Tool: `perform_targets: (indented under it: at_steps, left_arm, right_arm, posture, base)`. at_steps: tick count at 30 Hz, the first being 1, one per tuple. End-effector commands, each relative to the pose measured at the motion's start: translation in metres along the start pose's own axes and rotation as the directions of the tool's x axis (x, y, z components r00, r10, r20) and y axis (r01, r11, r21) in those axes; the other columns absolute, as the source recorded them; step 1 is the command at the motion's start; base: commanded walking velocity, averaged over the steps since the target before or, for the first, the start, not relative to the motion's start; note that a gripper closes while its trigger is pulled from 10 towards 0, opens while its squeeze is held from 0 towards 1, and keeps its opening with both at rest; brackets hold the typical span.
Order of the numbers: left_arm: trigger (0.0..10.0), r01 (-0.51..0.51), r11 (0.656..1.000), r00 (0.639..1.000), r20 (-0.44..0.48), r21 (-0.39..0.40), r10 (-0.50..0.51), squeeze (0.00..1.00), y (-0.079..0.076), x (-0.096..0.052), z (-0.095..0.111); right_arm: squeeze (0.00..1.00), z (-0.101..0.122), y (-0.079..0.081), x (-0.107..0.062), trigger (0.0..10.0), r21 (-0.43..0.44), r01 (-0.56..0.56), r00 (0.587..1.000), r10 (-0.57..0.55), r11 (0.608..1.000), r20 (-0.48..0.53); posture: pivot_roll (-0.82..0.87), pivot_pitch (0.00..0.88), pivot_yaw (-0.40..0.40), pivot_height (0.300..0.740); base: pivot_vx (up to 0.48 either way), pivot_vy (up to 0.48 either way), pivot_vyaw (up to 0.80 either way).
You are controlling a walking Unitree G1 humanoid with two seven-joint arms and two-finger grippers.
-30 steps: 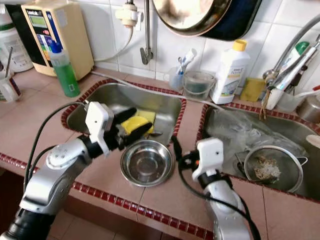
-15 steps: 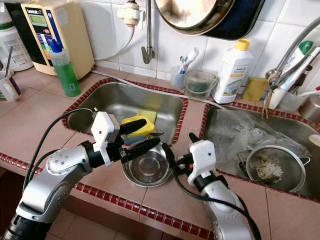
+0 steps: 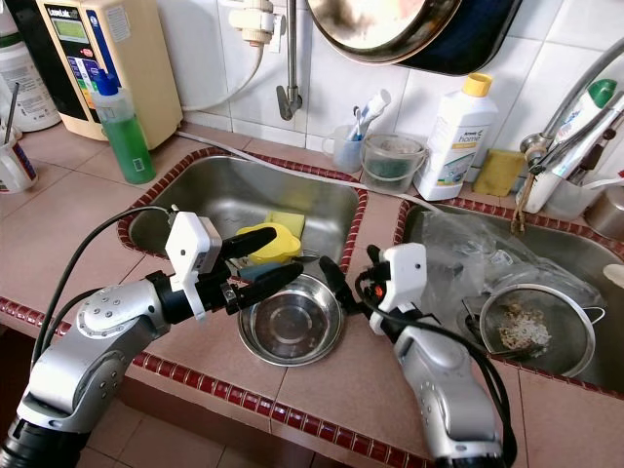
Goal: Kitchen organization
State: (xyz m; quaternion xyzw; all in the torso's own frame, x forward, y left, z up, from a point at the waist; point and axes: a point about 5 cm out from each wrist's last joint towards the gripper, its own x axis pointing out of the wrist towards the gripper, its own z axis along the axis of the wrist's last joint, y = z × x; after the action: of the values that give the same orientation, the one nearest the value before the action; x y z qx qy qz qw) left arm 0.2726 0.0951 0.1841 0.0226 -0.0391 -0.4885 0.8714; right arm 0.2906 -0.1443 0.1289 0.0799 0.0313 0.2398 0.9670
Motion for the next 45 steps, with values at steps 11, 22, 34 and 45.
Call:
perform_targets:
  at_steps: [11, 22, 34, 45]
  left_arm:
    - [10.0, 0.061, 0.998, 0.998, -0.012, 0.023, -0.060, 0.00, -0.010, -0.007, 0.001]
    - [10.0, 0.153, 0.988, 0.978, -0.142, 0.007, -0.150, 0.00, -0.018, -0.022, -0.013]
    - [10.0, 0.171, 0.985, 0.974, -0.154, 0.012, -0.167, 0.00, -0.019, -0.022, -0.010]
    - [10.0, 0.177, 0.984, 0.974, -0.142, 0.010, -0.174, 0.00, -0.021, -0.019, -0.007]
  right_arm:
    - [0.00, -0.004, -0.003, 0.000, 10.0, 0.093, -0.092, 0.990, 0.101, 0.991, -0.095]
    - [0.00, -0.009, 0.001, -0.006, 10.0, 0.156, -0.130, 0.979, 0.152, 0.979, -0.135]
    - [0.00, -0.029, -0.001, -0.016, 10.0, 0.269, -0.134, 0.937, 0.210, 0.954, -0.279]
    - [0.00, -0.031, -0.005, -0.024, 0.0, 0.363, -0.118, 0.917, 0.242, 0.924, -0.318]
  posture:
    - [-0.06, 0.070, -0.061, 0.740]
    - [-0.06, 0.084, -0.061, 0.740]
    - [-0.06, 0.087, -0.061, 0.740]
    - [-0.07, 0.079, -0.071, 0.740]
  base:
    - [0.000, 0.000, 0.00]
    - [0.000, 0.000, 0.00]
    - [0.000, 0.000, 0.00]
    - [0.000, 0.000, 0.00]
